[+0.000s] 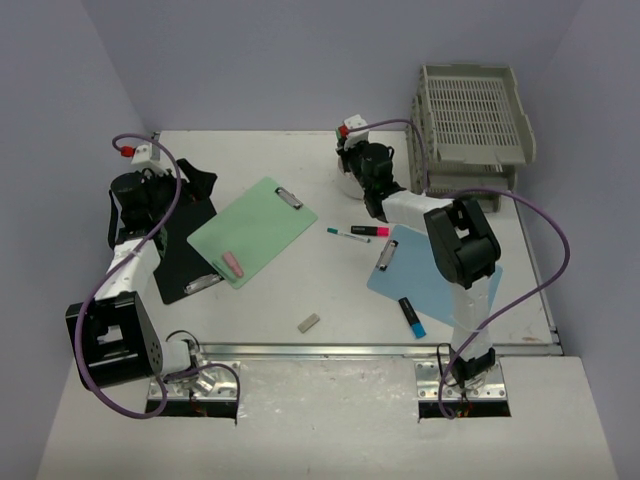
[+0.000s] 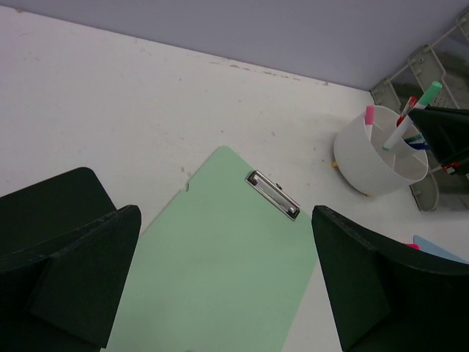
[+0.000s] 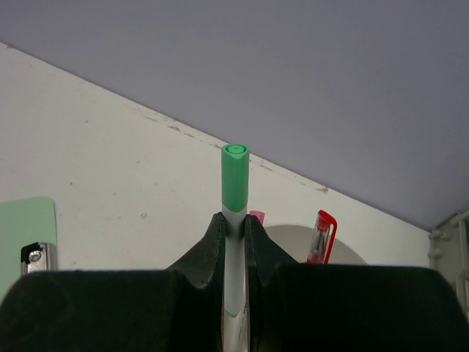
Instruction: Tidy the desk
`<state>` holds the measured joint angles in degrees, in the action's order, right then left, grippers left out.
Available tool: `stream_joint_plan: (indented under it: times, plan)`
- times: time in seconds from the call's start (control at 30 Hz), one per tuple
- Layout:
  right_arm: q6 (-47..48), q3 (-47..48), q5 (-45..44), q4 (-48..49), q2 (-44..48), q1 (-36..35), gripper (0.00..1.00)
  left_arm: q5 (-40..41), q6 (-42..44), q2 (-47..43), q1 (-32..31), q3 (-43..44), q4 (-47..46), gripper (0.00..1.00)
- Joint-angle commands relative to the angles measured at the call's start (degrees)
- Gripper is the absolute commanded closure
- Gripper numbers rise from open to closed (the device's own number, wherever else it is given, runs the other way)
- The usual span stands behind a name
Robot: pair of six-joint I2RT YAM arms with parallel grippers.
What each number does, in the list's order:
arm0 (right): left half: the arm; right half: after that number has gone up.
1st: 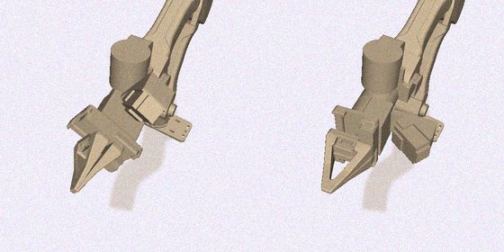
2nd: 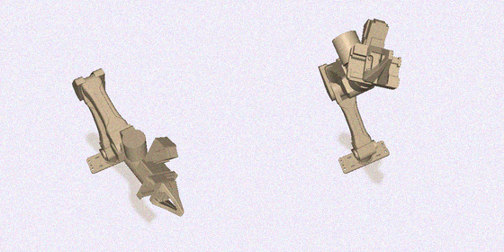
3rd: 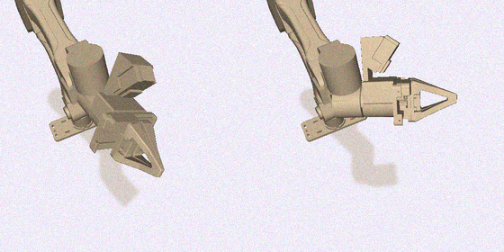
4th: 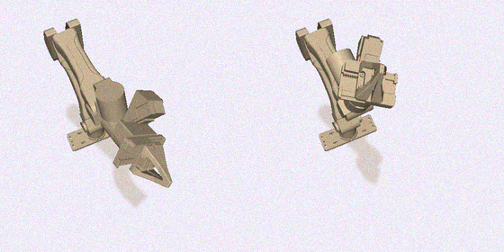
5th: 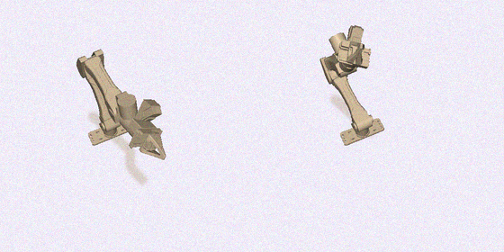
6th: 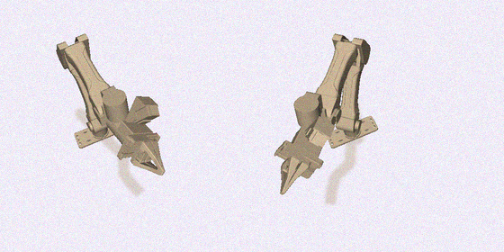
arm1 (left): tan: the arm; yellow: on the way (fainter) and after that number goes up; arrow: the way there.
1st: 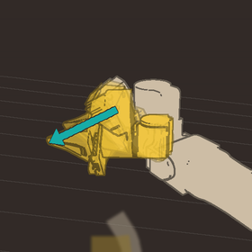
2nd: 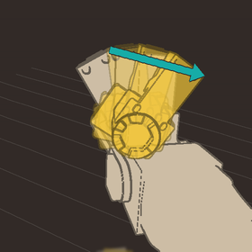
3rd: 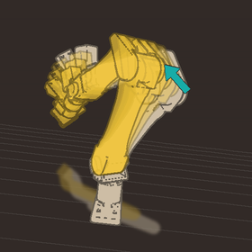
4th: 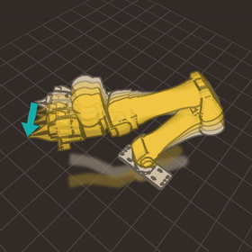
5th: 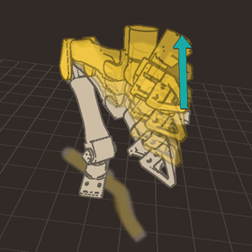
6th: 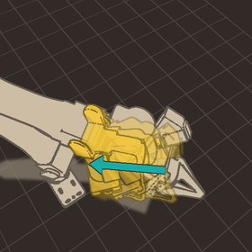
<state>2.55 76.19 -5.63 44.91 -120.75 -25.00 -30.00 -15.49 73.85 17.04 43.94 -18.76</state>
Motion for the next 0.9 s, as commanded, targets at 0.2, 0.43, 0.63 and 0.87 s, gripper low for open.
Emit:
stream_joint_plan:
  times: [0.2,0.43,0.63,0.87]
  plan:
    - [-0.43,-0.72,0.95,-0.78,2.32,0.56,0.48,0.32,0.93,-0.3,0.8,2.55,-1.25,0.0]
    - [6.32,6.32,20.31,-32.34,11.92,-0.3,0.51,0.17,1.52,-1.17,0.87,1.96,-1.25,0.0]
    - [22.16,27.63,29.81,-72.22,5.84,-3.82,0.55,-0.49,2.27,-1.21,0.84,2.44,0.37,0.0]
    - [30.49,43.21,20.22,-97.78,-9.02,-6.26,0.46,0.82,4.65,-0.93,0.83,3.99,5.46,0.0]
